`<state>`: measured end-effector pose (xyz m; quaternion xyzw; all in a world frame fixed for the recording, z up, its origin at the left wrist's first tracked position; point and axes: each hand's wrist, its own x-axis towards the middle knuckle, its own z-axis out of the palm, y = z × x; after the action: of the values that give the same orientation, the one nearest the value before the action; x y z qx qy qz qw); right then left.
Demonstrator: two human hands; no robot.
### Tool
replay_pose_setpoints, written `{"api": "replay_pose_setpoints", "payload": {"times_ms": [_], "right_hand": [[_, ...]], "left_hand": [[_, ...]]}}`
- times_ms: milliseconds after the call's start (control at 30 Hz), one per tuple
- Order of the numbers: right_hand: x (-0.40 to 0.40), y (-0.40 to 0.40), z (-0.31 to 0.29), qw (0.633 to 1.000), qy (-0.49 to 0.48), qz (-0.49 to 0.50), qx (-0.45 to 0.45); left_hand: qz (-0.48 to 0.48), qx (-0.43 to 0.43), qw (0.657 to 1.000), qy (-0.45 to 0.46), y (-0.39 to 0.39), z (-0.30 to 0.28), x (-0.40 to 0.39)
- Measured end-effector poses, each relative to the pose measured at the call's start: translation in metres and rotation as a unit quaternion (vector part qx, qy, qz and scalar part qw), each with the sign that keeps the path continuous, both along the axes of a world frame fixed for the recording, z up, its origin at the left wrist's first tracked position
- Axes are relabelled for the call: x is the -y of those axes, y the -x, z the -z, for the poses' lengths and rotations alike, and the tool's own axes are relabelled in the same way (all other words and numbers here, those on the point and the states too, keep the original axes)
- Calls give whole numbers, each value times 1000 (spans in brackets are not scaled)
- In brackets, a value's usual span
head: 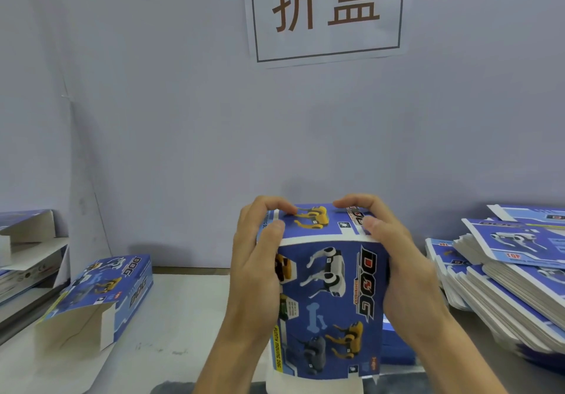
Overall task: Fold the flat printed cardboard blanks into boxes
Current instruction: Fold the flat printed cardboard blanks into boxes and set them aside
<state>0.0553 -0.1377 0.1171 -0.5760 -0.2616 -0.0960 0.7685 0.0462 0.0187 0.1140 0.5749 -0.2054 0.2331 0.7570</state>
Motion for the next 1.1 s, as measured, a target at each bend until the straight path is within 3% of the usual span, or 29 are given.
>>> {"api": "replay_pose_setpoints", "payload": {"times_ms": [267,567,900,1100], "right_hand": [[7,2,3,999,45,0,21],[3,3,1,992,29,84,90],[-2,9,-6,992,53,91,71],[0,7,-7,995,48,72,56]], "left_hand": [[19,0,997,-75,4,-7,-8],[-93,70,977,-179,0,-5,-22],[-23,50,997,-53,2,-7,-6],[-22,48,997,-56,2,-7,-7]]}}
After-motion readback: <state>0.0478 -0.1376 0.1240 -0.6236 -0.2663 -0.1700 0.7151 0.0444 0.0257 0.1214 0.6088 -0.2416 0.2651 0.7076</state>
